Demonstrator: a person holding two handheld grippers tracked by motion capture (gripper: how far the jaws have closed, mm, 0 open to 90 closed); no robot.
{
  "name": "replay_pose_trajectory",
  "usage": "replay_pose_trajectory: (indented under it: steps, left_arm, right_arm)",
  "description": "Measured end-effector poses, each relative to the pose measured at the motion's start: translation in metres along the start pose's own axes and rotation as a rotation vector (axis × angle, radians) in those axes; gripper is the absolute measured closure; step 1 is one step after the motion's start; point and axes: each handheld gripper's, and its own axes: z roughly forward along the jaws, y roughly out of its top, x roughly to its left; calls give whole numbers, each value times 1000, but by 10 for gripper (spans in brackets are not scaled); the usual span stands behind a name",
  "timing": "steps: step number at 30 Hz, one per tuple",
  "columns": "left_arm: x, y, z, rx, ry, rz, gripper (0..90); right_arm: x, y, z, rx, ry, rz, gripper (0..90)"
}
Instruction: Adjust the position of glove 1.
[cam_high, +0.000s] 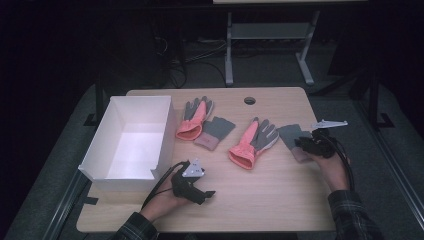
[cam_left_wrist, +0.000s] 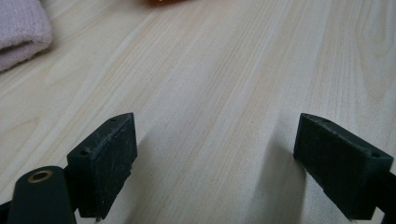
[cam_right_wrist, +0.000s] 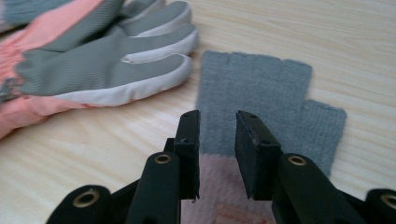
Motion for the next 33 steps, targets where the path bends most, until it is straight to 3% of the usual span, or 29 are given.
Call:
replay_pose_trajectory:
  steps: [10, 17, 26, 33]
  left_arm:
    - [0, 0, 0, -1, 0, -1, 126]
    - [0, 0, 0, 0, 0, 0, 126]
    - [0, 0, 0, 0, 0, 0, 126]
    - [0, 0, 0, 0, 0, 0, 126]
  right_arm:
    - [-17, -8, 19, 52, -25, 43, 687]
    - [-16, -9, 23, 62, -40, 52, 825]
    - [-20, -9, 21, 54, -16, 91, 881]
    - [-24, -8, 1, 4, -7, 118, 883]
